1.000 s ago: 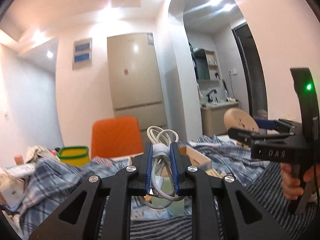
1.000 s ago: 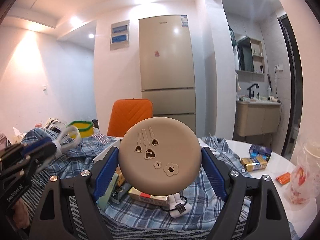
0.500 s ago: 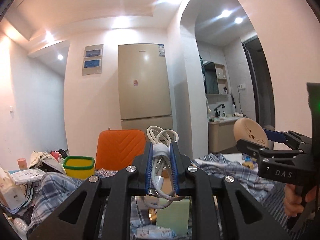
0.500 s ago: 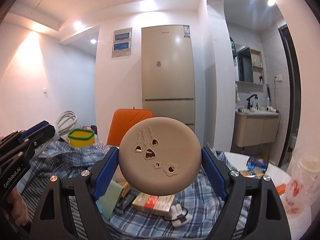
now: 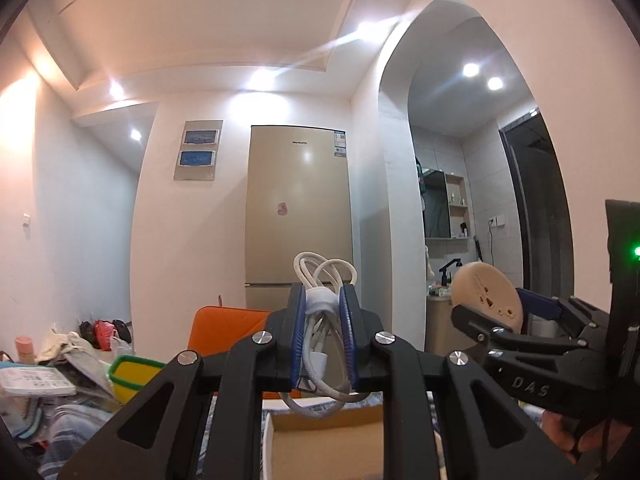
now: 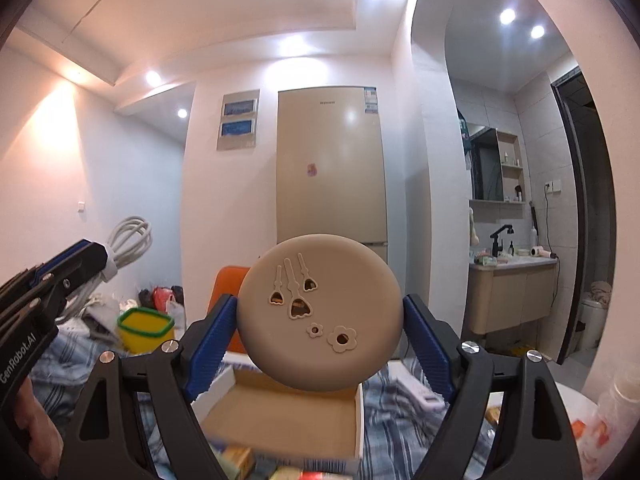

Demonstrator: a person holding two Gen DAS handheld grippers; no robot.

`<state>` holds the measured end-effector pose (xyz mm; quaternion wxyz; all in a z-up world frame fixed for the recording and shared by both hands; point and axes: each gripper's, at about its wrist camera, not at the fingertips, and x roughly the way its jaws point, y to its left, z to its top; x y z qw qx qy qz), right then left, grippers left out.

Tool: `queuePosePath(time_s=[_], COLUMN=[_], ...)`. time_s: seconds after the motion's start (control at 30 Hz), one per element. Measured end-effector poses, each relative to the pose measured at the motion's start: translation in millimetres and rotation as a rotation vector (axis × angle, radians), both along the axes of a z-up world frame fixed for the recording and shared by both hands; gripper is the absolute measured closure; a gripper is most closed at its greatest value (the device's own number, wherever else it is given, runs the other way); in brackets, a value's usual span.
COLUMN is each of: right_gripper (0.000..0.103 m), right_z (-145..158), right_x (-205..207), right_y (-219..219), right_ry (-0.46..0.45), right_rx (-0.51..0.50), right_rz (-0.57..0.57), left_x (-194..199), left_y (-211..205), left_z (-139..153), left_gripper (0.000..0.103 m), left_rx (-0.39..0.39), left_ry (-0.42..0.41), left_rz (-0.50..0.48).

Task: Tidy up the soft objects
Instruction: 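Carry the cable and the disc up toward the cardboard box with both grippers, then lower the cable and disc into the box and open both grippers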

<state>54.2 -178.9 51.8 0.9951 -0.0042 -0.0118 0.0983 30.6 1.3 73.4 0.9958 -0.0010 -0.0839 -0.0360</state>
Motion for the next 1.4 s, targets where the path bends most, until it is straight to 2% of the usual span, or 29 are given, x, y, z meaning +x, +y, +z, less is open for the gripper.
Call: queuePosePath(time_s=[0.2, 0.3, 0.4, 0.53, 0.67, 0.8, 0.9, 1.0, 1.07, 1.23, 1.3, 1.4], right_gripper=[0.018, 0.018, 0.018, 0.018, 0.018, 0.018, 0.018, 0.018, 0.018, 0.018, 0.018, 0.018], right_z=[-1.8, -8.3, -20.3, -34.4, -42.2, -47.9, -53.8, -60.7, -65.2, -79.9, -86.1, -92.7], right_x=[39.5, 53.6, 62.1, 69.5, 76.1, 82.5, 89.6, 104.4, 109.8, 133.8, 139.8, 143.3], right_y=[12.0, 13.6, 12.7, 14.4, 16.4, 18.2, 18.4, 19.7, 23.1, 35.5, 38.3, 47.1], right_ry=[0.026, 0.040, 0.074, 0.100, 0.119, 0.145, 0.177, 0.270, 0.295, 0.440, 0.502, 0.522], right_rx=[0.013, 0.023, 0.032, 0.016, 0.005, -0.007, -0.017, -0.013, -0.032, -0.086, -0.082, -0.142], right_rz=[-0.009, -0.010, -0.014, -0.016, -0.012, -0.003, 0.008, 0.064, 0.052, 0.103, 0.123, 0.110], left_x=[27.9, 38.4, 47.0, 57.3, 66.3, 74.1, 84.3, 95.4, 104.5, 130.2, 135.7, 138.8], left_y=[8.8, 12.1, 18.7, 18.9, 19.4, 12.6, 5.0, 5.5, 9.5, 13.2, 12.4, 12.7], left_z=[-8.4, -17.0, -26.5, -41.6, -51.5, -55.4, -61.0, -65.5, -68.2, -78.4, -84.5, -88.6], left_gripper=[0.087, 0.087, 0.087, 0.087, 0.087, 0.087, 0.087, 0.087, 0.087, 0.087, 0.087, 0.087], left_rx=[-0.030, -0.022, -0.047, -0.016, -0.027, -0.005, 0.030, 0.016, -0.004, -0.041, -0.040, -0.044], left_ry=[0.016, 0.042, 0.080, 0.121, 0.173, 0.209, 0.261, 0.334, 0.388, 0.582, 0.624, 0.658], left_rz=[0.023, 0.020, 0.021, 0.032, 0.022, 0.008, -0.005, -0.030, -0.025, -0.050, -0.040, -0.041])
